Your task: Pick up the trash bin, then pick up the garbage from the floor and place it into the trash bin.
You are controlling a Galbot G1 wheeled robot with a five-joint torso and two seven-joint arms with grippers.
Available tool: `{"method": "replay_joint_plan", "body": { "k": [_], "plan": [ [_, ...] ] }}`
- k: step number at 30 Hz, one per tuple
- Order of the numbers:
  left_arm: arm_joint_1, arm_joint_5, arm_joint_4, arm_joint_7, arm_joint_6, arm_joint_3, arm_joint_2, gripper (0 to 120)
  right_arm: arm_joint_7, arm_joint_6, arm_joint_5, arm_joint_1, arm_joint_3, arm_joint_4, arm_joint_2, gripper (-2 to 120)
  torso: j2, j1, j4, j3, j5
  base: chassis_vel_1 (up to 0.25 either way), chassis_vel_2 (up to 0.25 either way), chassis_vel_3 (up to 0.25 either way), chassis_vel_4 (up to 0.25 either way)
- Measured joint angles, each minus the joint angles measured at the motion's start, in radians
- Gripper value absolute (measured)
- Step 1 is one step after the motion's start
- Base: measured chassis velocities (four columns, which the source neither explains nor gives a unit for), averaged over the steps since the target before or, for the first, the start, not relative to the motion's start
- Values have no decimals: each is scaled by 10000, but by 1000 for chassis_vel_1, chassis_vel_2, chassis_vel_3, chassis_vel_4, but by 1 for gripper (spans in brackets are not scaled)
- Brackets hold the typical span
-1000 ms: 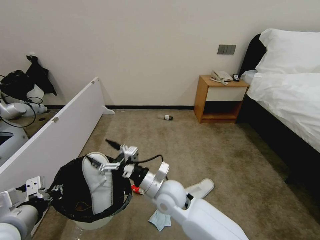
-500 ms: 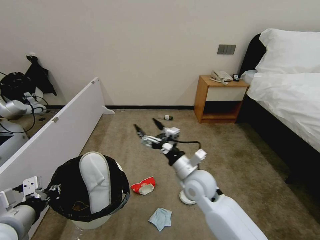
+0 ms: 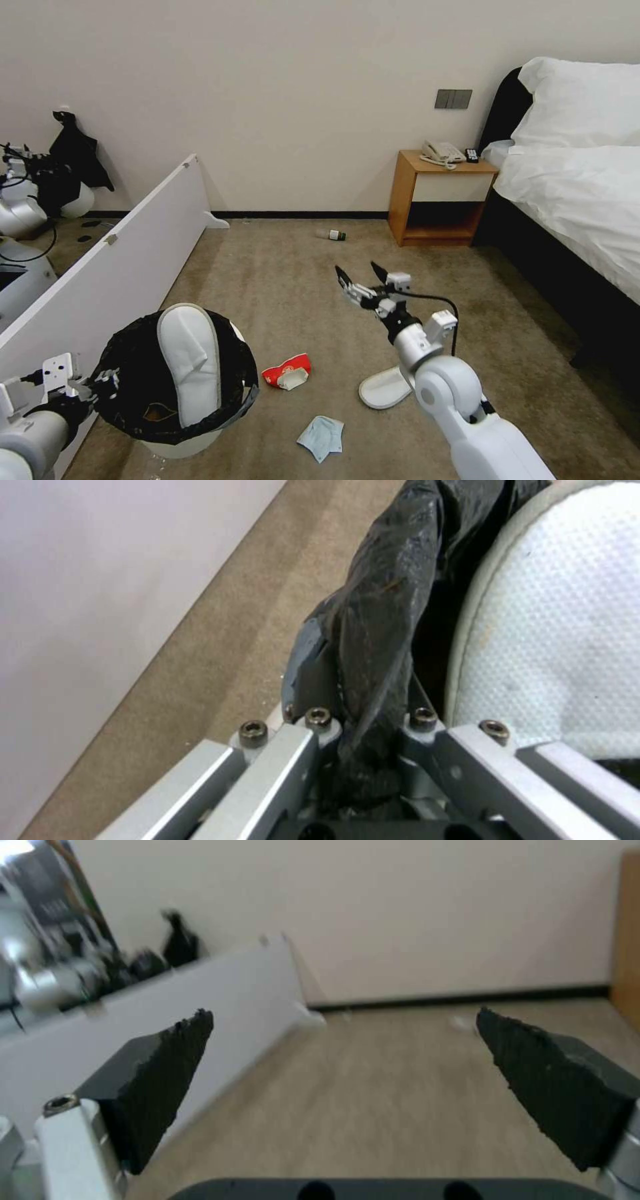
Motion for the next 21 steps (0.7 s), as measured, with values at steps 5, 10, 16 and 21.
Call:
{"method": "replay_joint_plan", "body": {
  "k": [5, 10, 16, 21],
  "plan": [
    [38, -47, -28, 14, 0, -58, 1, 4, 105, -443, -349, -494, -12, -115, 87, 100, 0, 0, 1, 0, -1, 0, 0, 0, 0],
    [76, -109, -92, 23, 0, -106, 25, 4, 133, -1068, -852, -786, -385, -515, 172, 100, 0, 0, 1, 0, -2, 0, 0, 0, 0],
    [103, -155, -144, 25, 0, -135, 52, 4, 362, -2315, -936, -542, -906, -1034, 440, 100, 0, -1, 2, 0, -2, 0, 0, 0, 0],
    [140, -159, -191, 30, 0, -151, 29, 4, 713, -3514, -916, -295, -1455, -1597, 731, 100, 0, 0, 3, 0, -2, 0, 0, 0, 0]
  ]
}}
